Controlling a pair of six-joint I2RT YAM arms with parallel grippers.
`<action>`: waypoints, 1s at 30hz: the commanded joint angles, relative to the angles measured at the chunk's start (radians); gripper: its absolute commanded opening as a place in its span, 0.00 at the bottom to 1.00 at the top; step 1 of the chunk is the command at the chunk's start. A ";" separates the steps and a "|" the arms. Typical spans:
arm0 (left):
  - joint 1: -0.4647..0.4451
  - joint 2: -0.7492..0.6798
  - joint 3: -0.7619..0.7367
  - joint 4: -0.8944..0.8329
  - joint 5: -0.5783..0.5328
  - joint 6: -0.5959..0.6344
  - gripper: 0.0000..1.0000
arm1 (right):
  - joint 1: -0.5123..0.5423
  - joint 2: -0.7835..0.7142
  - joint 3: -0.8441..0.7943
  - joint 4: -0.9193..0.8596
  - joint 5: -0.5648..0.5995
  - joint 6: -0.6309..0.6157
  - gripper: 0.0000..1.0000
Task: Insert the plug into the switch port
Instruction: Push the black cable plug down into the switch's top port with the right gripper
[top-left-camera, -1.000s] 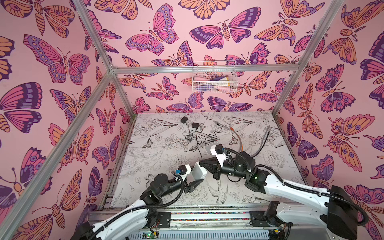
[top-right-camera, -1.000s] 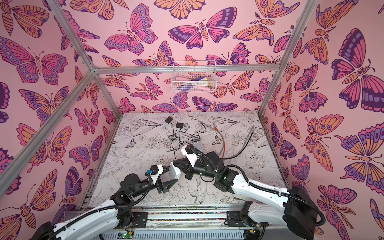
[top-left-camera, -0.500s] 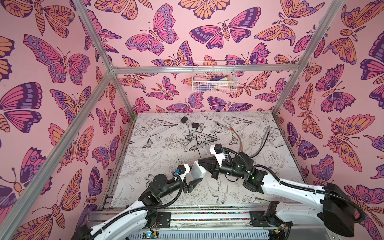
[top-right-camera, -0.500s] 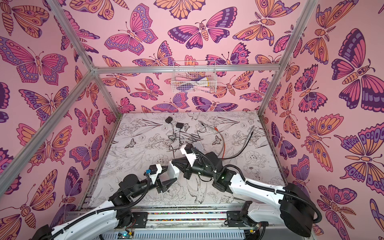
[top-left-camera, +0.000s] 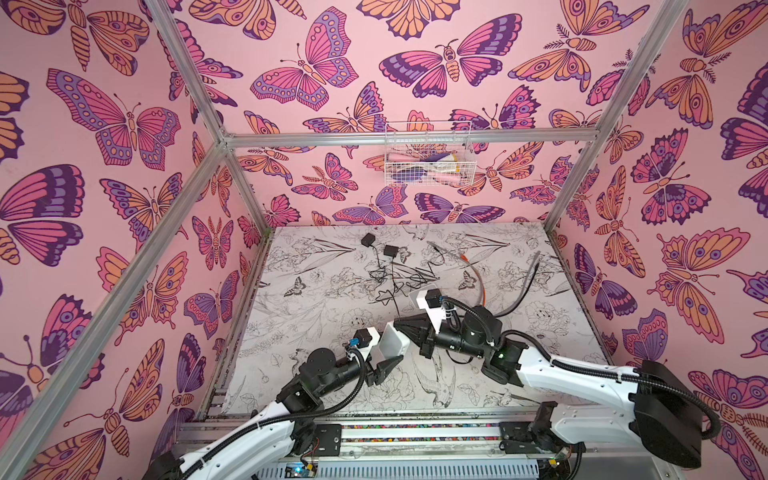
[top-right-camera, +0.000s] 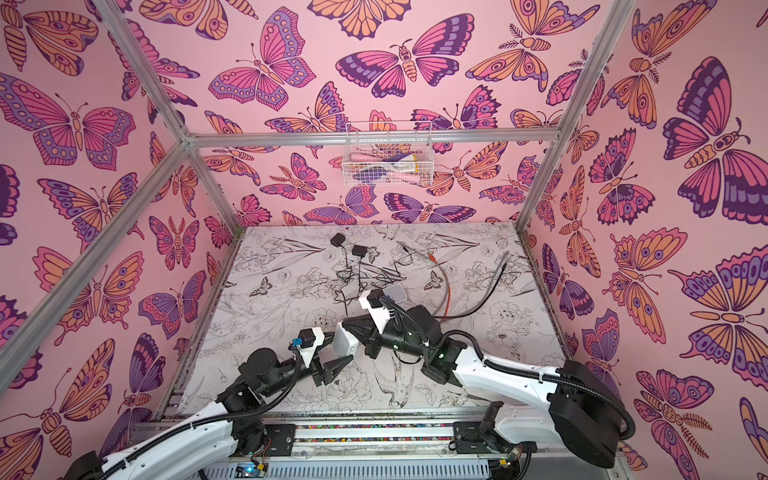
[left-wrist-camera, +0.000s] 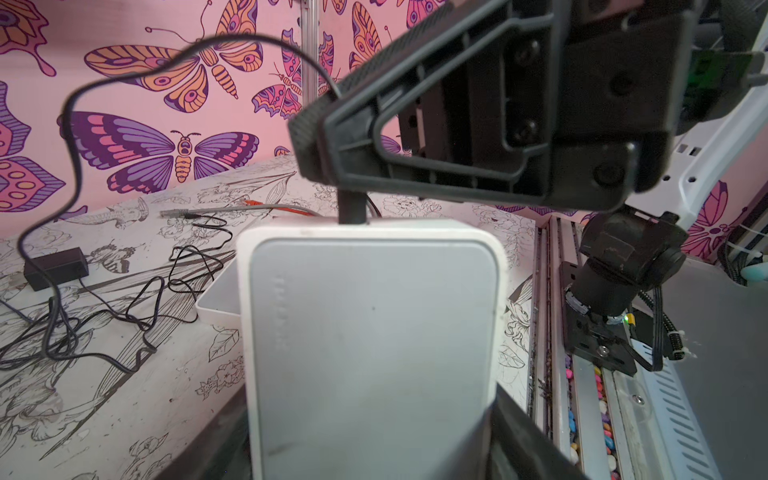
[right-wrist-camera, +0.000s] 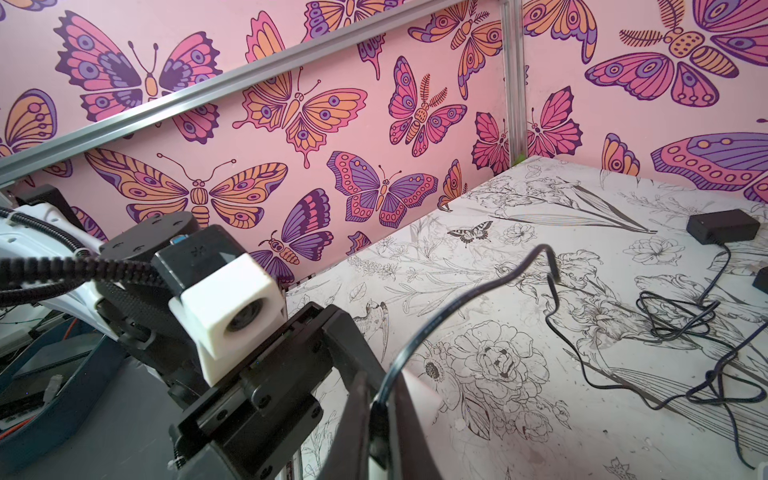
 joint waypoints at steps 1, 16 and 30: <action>-0.003 -0.063 0.053 0.244 0.037 0.019 0.00 | 0.020 0.062 -0.051 -0.165 0.000 0.009 0.00; -0.003 -0.113 0.044 0.278 0.044 0.064 0.00 | 0.020 0.137 -0.039 -0.173 -0.013 0.039 0.00; -0.003 -0.104 0.023 0.353 0.069 0.066 0.00 | 0.027 0.040 0.000 -0.274 -0.023 0.000 0.04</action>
